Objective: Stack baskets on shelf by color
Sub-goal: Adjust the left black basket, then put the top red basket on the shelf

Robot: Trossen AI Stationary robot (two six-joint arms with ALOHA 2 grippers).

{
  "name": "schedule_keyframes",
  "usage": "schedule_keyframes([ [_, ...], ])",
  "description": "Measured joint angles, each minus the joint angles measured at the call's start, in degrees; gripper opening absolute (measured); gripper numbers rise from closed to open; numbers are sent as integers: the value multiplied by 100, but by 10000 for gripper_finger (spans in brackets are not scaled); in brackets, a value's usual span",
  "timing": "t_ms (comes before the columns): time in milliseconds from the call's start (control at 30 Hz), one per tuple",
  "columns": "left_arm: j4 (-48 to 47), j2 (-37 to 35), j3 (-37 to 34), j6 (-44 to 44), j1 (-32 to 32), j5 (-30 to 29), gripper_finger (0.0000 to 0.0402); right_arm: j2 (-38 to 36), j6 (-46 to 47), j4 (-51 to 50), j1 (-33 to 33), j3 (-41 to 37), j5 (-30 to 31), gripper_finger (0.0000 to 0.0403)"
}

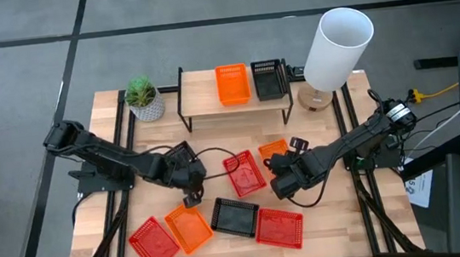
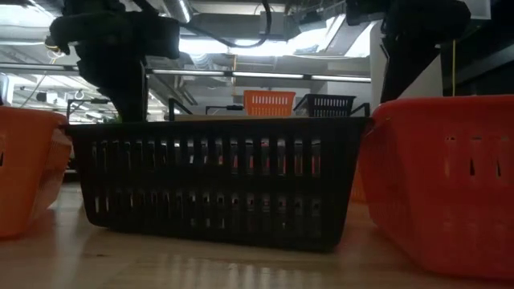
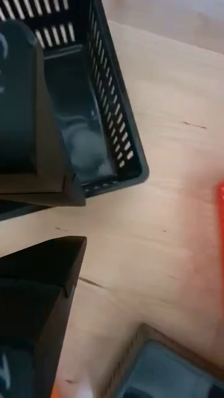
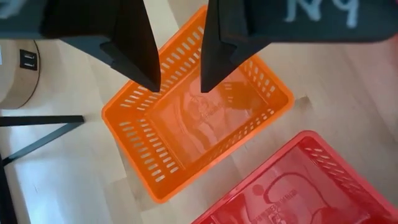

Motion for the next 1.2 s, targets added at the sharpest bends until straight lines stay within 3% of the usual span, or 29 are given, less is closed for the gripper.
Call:
schedule_keyframes([
  [267,-286,0,0,-571,-258,-18,80,0,-358,176,0,-2,-40,115],
  [333,-305,0,0,-536,-312,-22,80,22,-1012,648,-3,-2,-148,115],
  [433,-583,-3,0,-396,-346,-117,80,162,-2433,1636,-2,-2,-768,115],
  [567,-1483,-446,137,-416,-444,-1059,80,412,-3474,2391,-33,-2,-1298,115],
  [700,-2098,-1259,193,-376,-715,-2025,80,653,-3815,2757,-224,-2,-1583,115],
  [967,-2043,-3022,-427,-425,-1449,-3064,80,1084,-3863,2912,-555,115,-2256,115],
  [1200,-1535,-3958,-1315,-398,-1765,-3935,80,1335,-3870,2846,-549,130,-2148,115],
])
